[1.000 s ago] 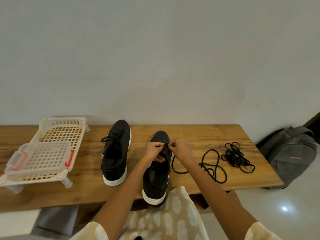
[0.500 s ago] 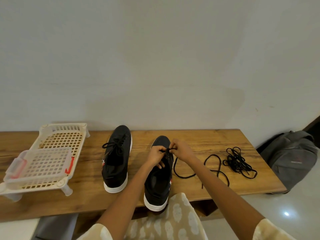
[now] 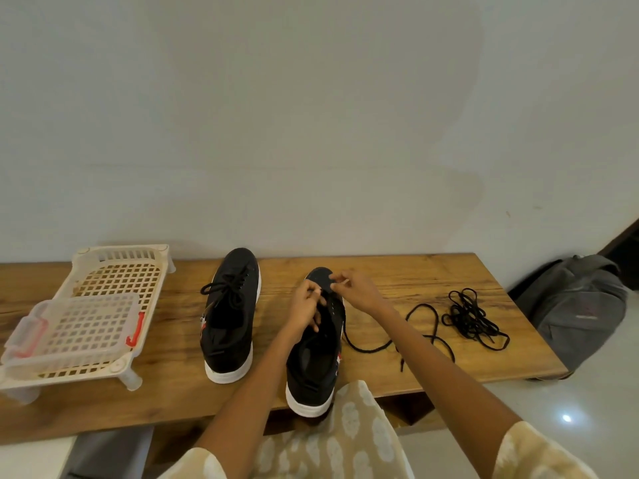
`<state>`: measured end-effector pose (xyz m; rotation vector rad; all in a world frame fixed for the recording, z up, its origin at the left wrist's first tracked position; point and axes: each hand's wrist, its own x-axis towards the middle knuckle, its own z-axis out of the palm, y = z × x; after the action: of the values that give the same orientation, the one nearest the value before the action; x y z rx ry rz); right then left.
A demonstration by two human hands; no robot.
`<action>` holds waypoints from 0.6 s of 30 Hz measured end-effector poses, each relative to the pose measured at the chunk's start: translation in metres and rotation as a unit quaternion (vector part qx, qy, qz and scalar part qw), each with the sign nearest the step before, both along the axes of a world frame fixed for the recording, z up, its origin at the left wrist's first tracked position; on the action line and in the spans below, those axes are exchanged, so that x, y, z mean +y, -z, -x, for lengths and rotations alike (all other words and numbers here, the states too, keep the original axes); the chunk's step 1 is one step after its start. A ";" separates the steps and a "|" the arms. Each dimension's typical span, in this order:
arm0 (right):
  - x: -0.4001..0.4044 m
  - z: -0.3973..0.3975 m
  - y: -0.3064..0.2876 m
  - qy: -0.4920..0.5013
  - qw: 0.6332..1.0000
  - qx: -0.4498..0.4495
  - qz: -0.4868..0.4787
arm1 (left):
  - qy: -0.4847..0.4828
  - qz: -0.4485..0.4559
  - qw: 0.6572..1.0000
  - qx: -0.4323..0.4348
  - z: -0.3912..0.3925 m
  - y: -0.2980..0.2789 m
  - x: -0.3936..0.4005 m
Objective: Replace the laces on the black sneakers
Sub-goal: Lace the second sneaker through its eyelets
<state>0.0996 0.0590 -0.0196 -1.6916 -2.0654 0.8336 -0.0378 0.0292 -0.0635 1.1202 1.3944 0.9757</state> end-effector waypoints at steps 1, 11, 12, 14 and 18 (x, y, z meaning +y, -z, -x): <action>0.000 0.002 -0.003 -0.029 0.999 -0.028 0.003 | -0.016 -0.001 1.000 -0.019 0.002 0.000 0.000; 0.026 0.022 -0.050 0.010 0.998 0.032 -0.051 | -0.019 -0.027 0.998 -0.062 0.002 -0.005 -0.003; 0.031 0.025 -0.064 0.042 0.992 0.109 -0.051 | -0.008 -0.027 0.998 -0.050 0.002 -0.006 -0.004; 0.039 0.031 -0.099 0.082 0.957 0.275 -0.041 | 0.010 -0.033 0.999 -0.023 0.000 -0.007 -0.004; 0.049 0.035 -0.165 0.075 0.893 0.438 -0.077 | 0.032 -0.021 0.999 0.009 -0.004 -0.015 -0.002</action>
<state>0.0647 0.1082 0.1453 -1.0566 -1.3134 1.0798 -0.0343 0.0272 -0.0483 1.1995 1.3503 0.9553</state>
